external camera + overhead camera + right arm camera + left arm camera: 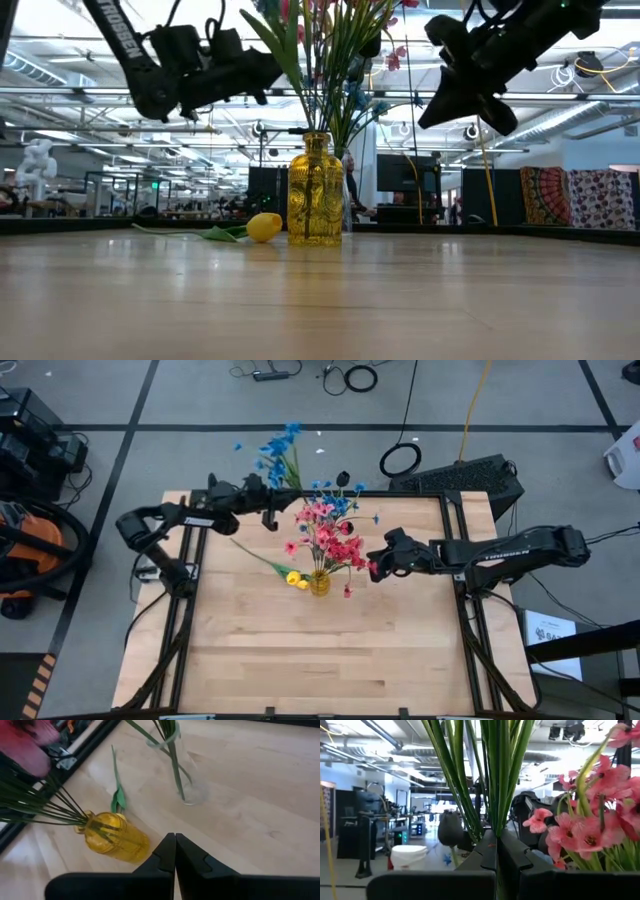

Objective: Sort flowers into vase by color
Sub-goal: Put the blue flowers into the transparent flower vase

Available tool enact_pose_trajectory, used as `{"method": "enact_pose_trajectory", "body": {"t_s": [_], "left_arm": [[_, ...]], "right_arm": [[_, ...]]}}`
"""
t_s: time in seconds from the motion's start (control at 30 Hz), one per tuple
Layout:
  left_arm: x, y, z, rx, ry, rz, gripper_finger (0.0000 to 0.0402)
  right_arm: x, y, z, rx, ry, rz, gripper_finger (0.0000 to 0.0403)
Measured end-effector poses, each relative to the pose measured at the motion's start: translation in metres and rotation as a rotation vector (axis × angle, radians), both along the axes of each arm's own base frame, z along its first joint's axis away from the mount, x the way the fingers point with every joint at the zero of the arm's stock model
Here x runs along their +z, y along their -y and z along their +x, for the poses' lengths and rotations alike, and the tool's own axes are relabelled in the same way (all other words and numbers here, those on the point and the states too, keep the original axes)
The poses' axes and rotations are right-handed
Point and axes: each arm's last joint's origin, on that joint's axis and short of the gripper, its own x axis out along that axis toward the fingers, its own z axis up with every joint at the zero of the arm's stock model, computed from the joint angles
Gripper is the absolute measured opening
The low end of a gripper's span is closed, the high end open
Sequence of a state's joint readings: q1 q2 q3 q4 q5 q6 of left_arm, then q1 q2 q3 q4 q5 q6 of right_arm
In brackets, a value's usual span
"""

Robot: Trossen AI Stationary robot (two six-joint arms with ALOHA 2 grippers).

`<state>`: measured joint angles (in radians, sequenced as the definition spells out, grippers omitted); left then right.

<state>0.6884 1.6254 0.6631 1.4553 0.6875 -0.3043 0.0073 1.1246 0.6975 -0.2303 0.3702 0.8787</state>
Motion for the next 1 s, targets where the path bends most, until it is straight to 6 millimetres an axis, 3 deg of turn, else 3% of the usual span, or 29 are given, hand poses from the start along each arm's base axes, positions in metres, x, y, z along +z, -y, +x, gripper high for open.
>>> {"method": "enact_pose_trajectory", "body": {"t_s": [0.27,0.8,1.0], "left_arm": [[-0.004,-0.006,0.021,-0.026,-0.041,-0.028,0.0001],[-0.044,0.006,0.047,-0.021,-0.231,0.087,0.0001],[-0.029,0.007,0.043,-0.013,-0.142,0.122,0.0001]], "right_arm": [[-0.013,0.0,0.01,0.005,-0.049,0.003,0.0],[-0.018,-0.001,0.015,0.008,-0.058,0.006,0.0],[-0.018,-0.001,0.015,0.008,-0.059,0.006,0.0]]}}
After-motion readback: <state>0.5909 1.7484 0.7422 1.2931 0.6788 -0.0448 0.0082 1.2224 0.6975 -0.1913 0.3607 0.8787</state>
